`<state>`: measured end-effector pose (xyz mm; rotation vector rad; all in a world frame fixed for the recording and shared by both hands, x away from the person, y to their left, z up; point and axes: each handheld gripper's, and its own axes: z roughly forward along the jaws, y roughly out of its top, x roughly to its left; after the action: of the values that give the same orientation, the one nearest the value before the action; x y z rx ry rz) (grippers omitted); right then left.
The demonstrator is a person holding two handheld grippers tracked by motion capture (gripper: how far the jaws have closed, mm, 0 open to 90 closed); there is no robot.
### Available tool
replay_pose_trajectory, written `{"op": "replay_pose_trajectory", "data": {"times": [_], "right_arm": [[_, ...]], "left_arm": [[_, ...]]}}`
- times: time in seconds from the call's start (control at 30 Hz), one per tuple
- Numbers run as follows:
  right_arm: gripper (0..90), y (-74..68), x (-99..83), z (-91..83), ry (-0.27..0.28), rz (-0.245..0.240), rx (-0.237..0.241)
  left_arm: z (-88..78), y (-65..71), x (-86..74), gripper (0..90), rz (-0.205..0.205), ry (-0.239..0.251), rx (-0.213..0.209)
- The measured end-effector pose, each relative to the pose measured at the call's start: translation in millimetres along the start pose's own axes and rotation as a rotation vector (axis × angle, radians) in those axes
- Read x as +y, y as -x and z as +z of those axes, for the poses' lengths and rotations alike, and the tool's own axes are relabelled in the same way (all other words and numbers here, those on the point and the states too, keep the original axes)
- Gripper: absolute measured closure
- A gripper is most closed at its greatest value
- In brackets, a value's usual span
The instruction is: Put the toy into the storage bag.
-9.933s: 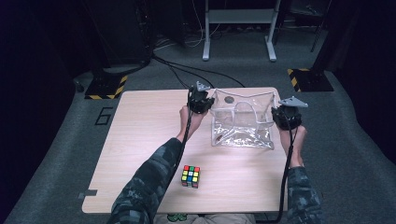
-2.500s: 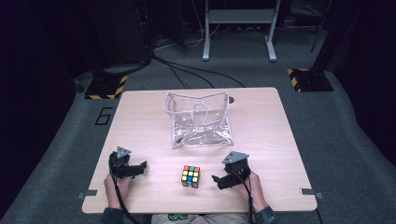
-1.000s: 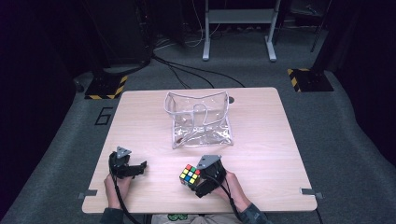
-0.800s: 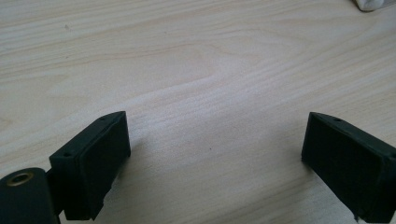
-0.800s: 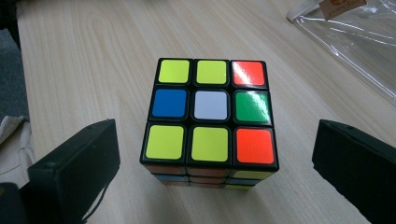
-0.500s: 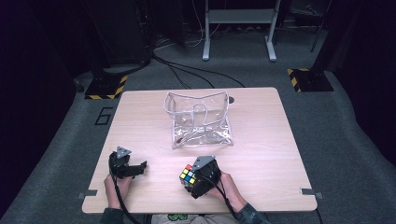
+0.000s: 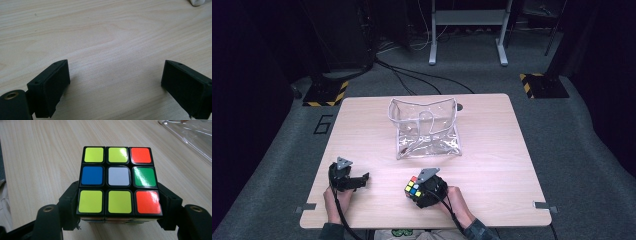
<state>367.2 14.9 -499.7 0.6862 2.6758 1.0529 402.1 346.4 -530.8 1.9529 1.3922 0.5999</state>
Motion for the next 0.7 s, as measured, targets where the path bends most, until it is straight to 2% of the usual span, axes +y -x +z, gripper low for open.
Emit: {"op": "replay_pose_trajectory", "data": {"times": [0.37,0.7], "right_arm": [[33.2,4.4,-0.9,-6.8,0.008,0.003,-0.013],[33.2,18.2,-3.0,-19.9,0.036,0.029,-0.061]], "left_arm": [[0.0,0.0,0.0,7.9,0.0,0.0,0.0],[0.0,0.0,0.0,7.9,0.0,0.0,0.0]]}}
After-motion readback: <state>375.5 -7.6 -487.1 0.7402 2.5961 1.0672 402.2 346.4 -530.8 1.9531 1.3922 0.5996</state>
